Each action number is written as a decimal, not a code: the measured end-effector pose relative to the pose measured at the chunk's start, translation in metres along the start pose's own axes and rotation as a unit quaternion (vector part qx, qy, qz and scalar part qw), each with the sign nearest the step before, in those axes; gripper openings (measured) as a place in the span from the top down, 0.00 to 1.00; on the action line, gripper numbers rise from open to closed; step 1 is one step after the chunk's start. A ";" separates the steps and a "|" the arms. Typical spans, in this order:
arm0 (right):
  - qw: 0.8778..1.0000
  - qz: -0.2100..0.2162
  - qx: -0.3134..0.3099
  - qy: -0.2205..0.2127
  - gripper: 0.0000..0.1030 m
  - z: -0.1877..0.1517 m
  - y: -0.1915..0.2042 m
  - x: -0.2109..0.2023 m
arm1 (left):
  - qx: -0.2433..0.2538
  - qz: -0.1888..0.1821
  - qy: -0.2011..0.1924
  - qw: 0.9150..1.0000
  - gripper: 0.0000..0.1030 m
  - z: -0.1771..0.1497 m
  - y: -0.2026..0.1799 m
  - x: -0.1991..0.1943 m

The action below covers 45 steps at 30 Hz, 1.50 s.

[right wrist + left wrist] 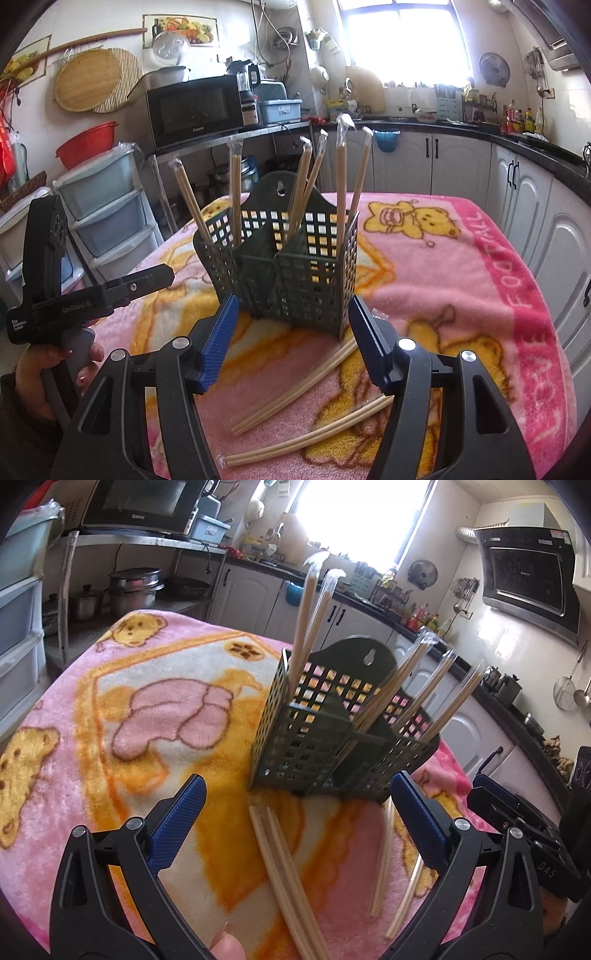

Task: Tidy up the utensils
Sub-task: 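Withdraw both tools and move them toward the remaining loose chopsticks, then close the left tool on a wrapped chopstick while the right tool grasps another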

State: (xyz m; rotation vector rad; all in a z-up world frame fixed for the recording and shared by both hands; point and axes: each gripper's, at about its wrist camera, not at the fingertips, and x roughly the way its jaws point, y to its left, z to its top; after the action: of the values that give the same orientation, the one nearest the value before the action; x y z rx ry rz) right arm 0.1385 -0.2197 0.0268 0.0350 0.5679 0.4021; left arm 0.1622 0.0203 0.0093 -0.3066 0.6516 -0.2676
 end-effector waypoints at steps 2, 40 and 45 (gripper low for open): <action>1.000 0.000 -0.001 0.006 0.42 -0.002 0.001 0.002 | -0.002 0.003 0.007 1.000 0.10 -0.004 0.003 0.003; 0.992 -0.077 0.031 0.100 0.42 -0.019 -0.069 0.071 | -0.010 0.057 0.137 0.989 0.77 -0.027 0.029 0.077; 0.987 -0.081 0.054 0.125 0.42 -0.019 -0.087 0.091 | -0.004 0.064 0.141 0.988 0.77 -0.022 0.029 0.084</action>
State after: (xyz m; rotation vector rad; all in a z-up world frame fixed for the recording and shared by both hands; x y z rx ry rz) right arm 0.2300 -0.2662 -0.0483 0.0417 0.8335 0.2179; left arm 0.2161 0.0144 -0.0639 -0.2353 0.9483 -0.1866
